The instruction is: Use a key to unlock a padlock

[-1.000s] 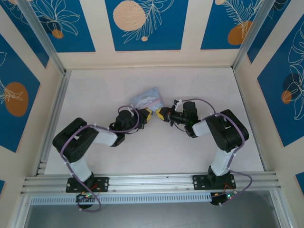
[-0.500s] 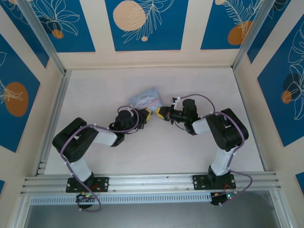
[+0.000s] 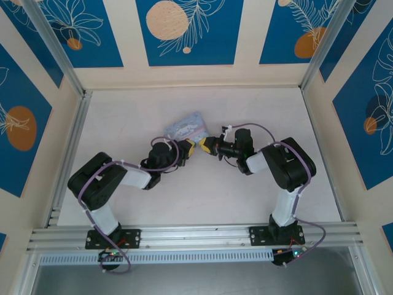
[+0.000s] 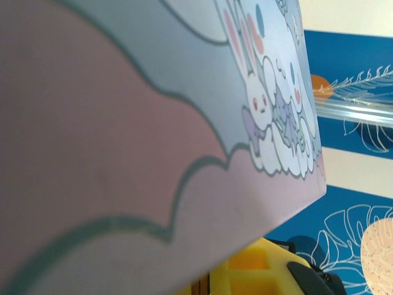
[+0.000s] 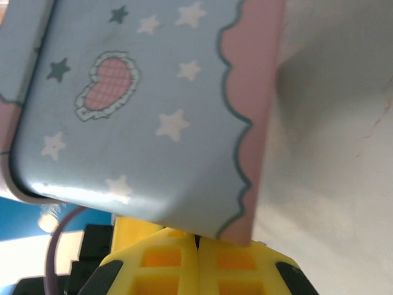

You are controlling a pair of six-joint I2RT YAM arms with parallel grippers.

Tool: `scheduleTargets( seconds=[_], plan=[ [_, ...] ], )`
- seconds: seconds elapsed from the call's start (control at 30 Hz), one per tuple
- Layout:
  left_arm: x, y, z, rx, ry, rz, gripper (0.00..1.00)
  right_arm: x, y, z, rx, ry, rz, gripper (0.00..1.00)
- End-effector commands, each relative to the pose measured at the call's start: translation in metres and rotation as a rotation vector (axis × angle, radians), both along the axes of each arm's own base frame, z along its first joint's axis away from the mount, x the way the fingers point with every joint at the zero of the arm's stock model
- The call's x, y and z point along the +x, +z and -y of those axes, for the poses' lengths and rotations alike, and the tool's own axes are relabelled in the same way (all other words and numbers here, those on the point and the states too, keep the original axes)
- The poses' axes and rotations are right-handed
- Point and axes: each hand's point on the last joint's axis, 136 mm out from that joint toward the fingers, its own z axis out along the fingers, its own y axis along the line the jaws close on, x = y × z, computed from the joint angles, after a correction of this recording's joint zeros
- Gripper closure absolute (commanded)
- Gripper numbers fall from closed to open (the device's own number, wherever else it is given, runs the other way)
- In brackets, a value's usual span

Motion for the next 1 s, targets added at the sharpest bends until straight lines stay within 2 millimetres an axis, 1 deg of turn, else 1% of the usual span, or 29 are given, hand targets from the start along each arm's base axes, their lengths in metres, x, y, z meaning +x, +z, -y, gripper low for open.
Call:
scheduleTargets(
  seconds=[0.0,0.13,0.37,0.47,0.5,0.53,0.6,0.67,0.73,0.87,0.97],
  plan=[
    [-0.035,0.051,0.049,-0.143,-0.245,0.111,1.0,-0.038,0.052,-0.06,0.179,0.202,0.049,1.0],
    [-0.034,0.05,0.05,-0.151,-0.243,0.109,1.0,-0.036,0.042,-0.061,0.172,0.199,0.014,1.0],
    [-0.035,0.047,0.048,-0.147,-0.238,0.103,1.0,-0.034,0.024,-0.049,0.139,0.172,-0.01,1.0],
    [-0.034,0.038,0.045,-0.127,-0.221,0.08,1.0,-0.032,0.019,-0.042,0.121,0.161,-0.02,1.0],
    [-0.034,0.034,0.042,-0.117,-0.208,0.071,1.0,-0.031,0.017,-0.039,0.112,0.155,-0.019,0.97],
    [-0.033,0.03,0.04,-0.106,-0.198,0.062,1.0,-0.031,0.014,-0.036,0.102,0.149,-0.024,0.91],
    [-0.033,0.019,0.035,-0.08,-0.173,0.041,1.0,-0.03,0.012,-0.028,0.083,0.132,-0.021,0.75],
    [-0.033,0.013,0.031,-0.063,-0.154,0.036,1.0,-0.031,0.006,-0.02,0.059,0.119,-0.032,0.56],
    [-0.031,0.008,0.027,-0.046,-0.137,0.031,1.0,-0.033,0.001,-0.012,0.032,0.11,-0.042,0.45],
    [-0.029,-0.002,0.024,-0.004,-0.128,0.022,1.0,-0.045,-0.015,0.003,-0.041,0.111,-0.086,0.29],
    [-0.028,-0.009,0.022,0.033,-0.131,0.017,1.0,-0.058,-0.027,0.018,-0.104,0.103,-0.115,0.24]
  ],
)
